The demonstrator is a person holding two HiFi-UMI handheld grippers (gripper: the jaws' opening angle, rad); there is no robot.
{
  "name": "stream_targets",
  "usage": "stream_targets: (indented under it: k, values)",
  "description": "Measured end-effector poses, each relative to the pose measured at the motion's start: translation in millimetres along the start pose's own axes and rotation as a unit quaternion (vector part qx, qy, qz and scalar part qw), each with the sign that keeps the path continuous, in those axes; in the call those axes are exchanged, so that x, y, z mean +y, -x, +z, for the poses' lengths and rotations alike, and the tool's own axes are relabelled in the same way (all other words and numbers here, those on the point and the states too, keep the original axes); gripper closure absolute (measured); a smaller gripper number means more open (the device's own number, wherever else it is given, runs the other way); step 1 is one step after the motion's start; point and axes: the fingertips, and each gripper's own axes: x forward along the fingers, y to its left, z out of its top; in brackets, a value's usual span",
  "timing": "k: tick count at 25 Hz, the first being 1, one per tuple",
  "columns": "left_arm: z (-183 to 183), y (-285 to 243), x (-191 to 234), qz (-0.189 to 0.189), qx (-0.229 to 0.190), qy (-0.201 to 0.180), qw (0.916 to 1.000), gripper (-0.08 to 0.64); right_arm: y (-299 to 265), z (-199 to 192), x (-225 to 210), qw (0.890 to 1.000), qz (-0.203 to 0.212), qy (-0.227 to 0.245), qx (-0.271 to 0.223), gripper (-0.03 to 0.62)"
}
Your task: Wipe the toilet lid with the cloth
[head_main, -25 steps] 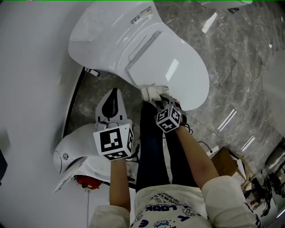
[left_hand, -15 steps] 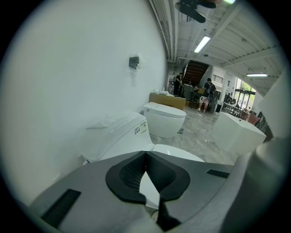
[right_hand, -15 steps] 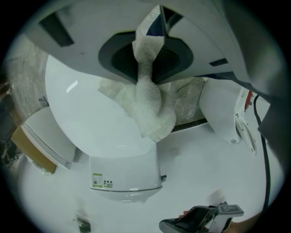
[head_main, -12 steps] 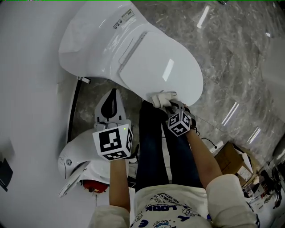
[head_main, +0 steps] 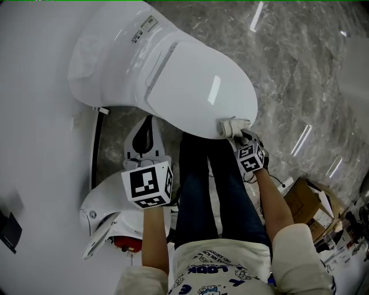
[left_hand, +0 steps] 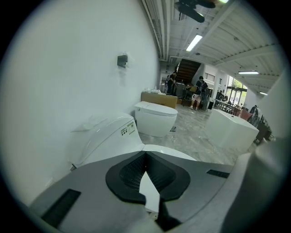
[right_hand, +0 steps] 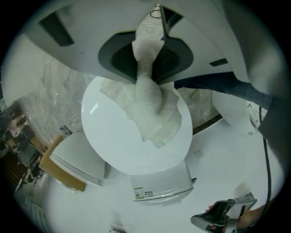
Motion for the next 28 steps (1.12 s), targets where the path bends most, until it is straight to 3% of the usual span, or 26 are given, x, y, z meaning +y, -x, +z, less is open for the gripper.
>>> stream_targets:
  k: [12, 21, 28]
  values:
    - [7.8, -4.5, -19.4, -0.011, -0.001, -0.009, 0.9999, 0.558, 6.8, -16.0, -20.6, 0.997, -0.009, -0.080, 0.010, 0.506]
    - [26.3, 7.1, -19.7, -0.002, -0.014, -0.003, 0.9999, 0.557, 63.4, 21.6, -49.4, 0.978, -0.048, -0.184, -0.086, 0.508]
    - [69.7, 36.0, -19.1, 0.010, -0.045, 0.004, 0.9989, 0.557, 156.1, 110.0, -67.7, 0.947, -0.060, -0.228, -0.219, 0.509]
